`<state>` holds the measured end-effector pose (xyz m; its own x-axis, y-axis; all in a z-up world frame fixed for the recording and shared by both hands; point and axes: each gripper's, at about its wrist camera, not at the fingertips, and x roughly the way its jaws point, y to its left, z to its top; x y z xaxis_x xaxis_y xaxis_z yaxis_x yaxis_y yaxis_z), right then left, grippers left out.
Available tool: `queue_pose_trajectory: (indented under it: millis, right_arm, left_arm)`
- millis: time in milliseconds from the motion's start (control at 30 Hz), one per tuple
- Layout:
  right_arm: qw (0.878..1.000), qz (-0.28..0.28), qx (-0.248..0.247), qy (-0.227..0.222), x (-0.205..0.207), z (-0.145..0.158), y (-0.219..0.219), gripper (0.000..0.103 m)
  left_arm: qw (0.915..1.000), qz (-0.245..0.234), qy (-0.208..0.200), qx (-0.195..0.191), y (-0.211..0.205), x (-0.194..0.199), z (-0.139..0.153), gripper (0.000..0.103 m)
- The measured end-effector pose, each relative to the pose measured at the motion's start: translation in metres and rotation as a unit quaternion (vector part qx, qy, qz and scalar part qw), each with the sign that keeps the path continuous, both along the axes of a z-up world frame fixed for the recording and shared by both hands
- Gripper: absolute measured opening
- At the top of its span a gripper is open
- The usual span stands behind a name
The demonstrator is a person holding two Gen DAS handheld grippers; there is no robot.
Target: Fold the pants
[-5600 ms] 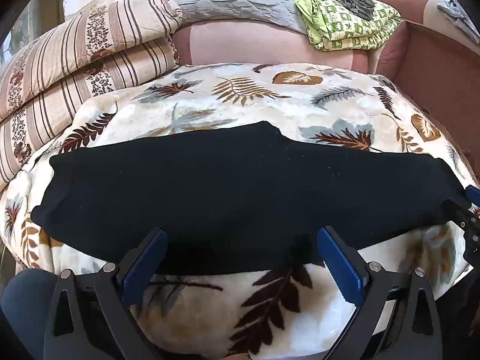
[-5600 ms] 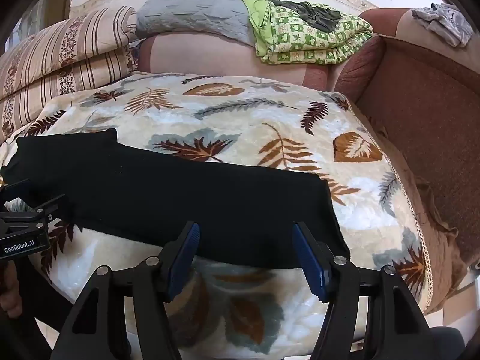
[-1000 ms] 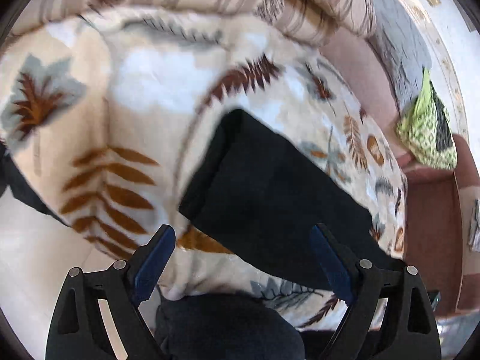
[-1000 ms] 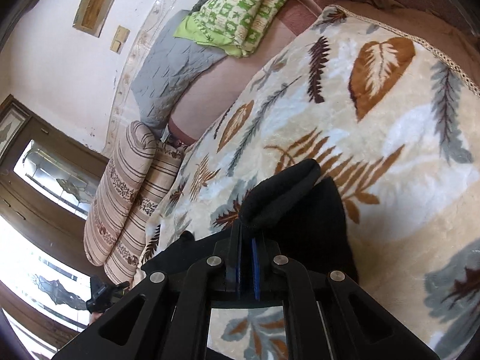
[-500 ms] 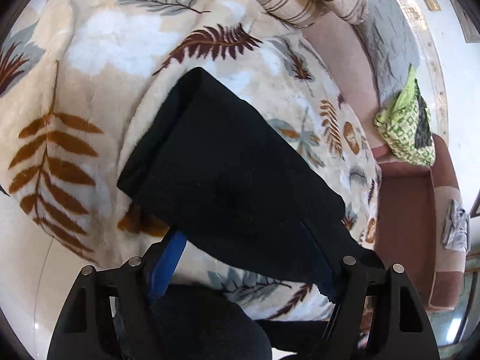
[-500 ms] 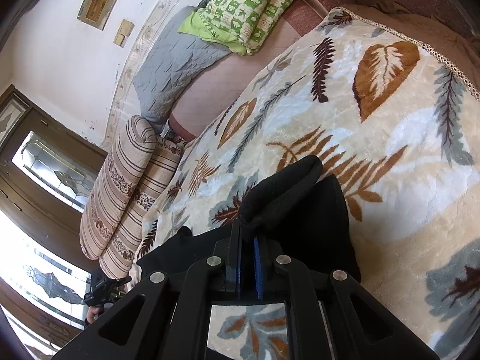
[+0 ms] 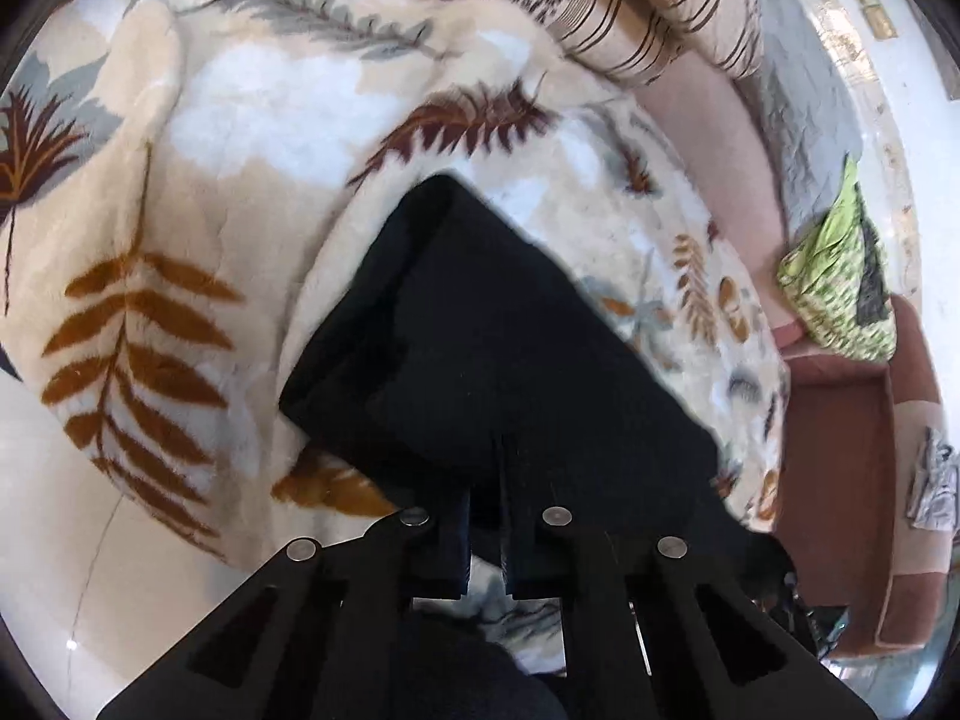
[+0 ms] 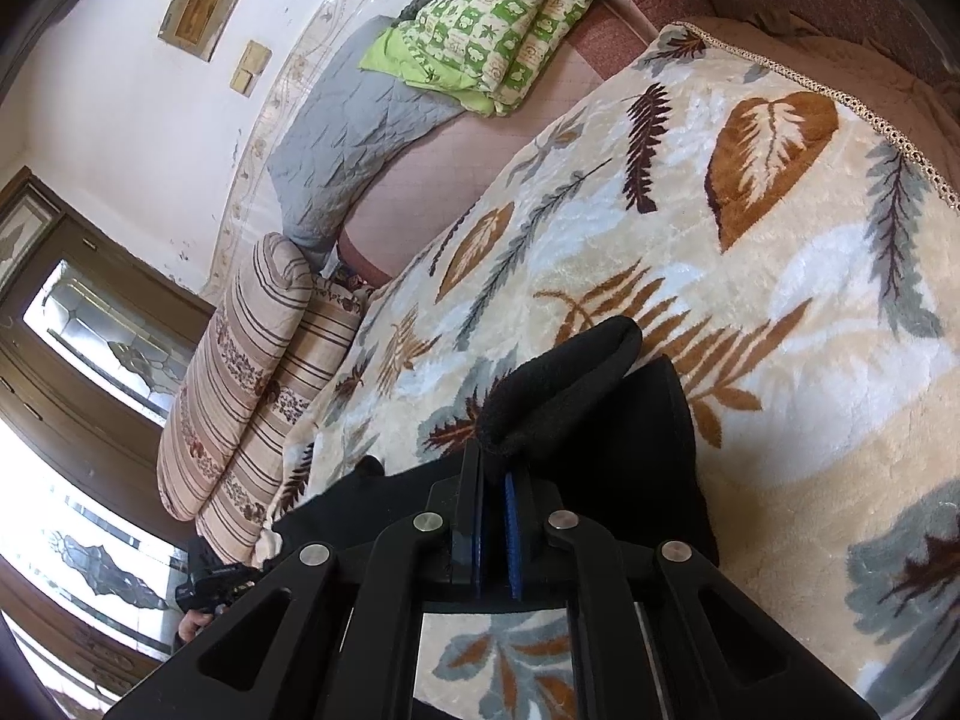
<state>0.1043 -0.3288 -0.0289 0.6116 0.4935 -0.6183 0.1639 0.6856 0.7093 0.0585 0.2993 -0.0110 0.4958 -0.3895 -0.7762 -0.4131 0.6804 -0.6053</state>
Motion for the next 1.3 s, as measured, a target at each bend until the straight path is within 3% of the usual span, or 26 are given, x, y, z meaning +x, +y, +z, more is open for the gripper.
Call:
queue_pose_trajectory:
  millis: [133, 233, 333, 533, 667, 767, 867, 933, 967, 1000, 1033, 1067, 1100, 1300]
  right_arm:
    - [0.999, -0.039, 0.037, 0.006, 0.009, -0.009, -0.02, 0.004]
    - [0.996, -0.062, 0.065, 0.029, 0.027, -0.024, -0.033, 0.004]
    - [0.995, -0.068, 0.06, 0.039, 0.054, -0.032, -0.035, 0.004]
    - [0.996, -0.078, 0.036, 0.039, 0.101, -0.049, -0.03, 0.004]
    - [0.998, -0.057, 0.004, 0.004, 0.13, -0.045, -0.014, 0.004]
    - [0.998, -0.04, -0.03, -0.035, 0.144, -0.036, -0.002, 0.004]
    - [0.997, -0.055, -0.043, -0.029, 0.151, -0.043, -0.003, 0.007]
    - [0.996, -0.082, -0.033, -0.014, 0.15, -0.051, -0.01, 0.018]
    - [0.995, -0.1, -0.031, -0.005, 0.149, -0.055, -0.016, 0.031]
    - [0.992, -0.123, -0.02, 0.006, 0.147, -0.059, -0.023, 0.06]
    - [0.99, -0.142, -0.005, 0.005, 0.143, -0.061, -0.028, 0.07]
    - [0.987, -0.159, 0.006, -0.002, 0.14, -0.061, -0.033, 0.07]
    - [0.985, -0.17, 0.011, -0.008, 0.137, -0.059, -0.037, 0.07]
    - [0.986, -0.164, 0.04, -0.002, 0.131, -0.054, -0.046, 0.07]
  left_arm:
    - [0.9978, 0.021, -0.058, -0.025, 0.005, 0.023, 0.013, 0.005]
    - [0.9961, 0.024, -0.085, -0.007, 0.007, 0.059, 0.018, 0.005]
    - [0.994, 0.025, -0.103, 0.028, -0.001, 0.1, 0.02, 0.007]
    - [0.9884, 0.018, -0.095, 0.117, -0.033, 0.157, 0.004, 0.009]
    - [0.9869, 0.056, -0.108, 0.106, -0.035, 0.16, -0.004, 0.009]
    - [0.9868, 0.063, -0.096, 0.114, -0.038, 0.165, -0.015, 0.01]
    - [0.9879, 0.064, -0.086, 0.112, -0.041, 0.173, -0.022, 0.014]
    - [0.9893, 0.062, -0.078, 0.107, -0.043, 0.179, -0.027, 0.028]
    - [0.9896, 0.065, -0.076, 0.103, -0.042, 0.181, -0.028, 0.043]
    - [0.9893, 0.069, -0.077, 0.103, -0.039, 0.181, -0.027, 0.058]
    - [0.9885, 0.074, -0.079, 0.105, -0.038, 0.181, -0.026, 0.064]
    - [0.9867, 0.083, -0.086, 0.11, -0.036, 0.179, -0.023, 0.074]
    - [0.985, 0.092, -0.09, 0.115, -0.033, 0.176, -0.021, 0.077]
    - [0.9811, 0.118, -0.108, 0.109, -0.028, 0.156, -0.016, 0.077]
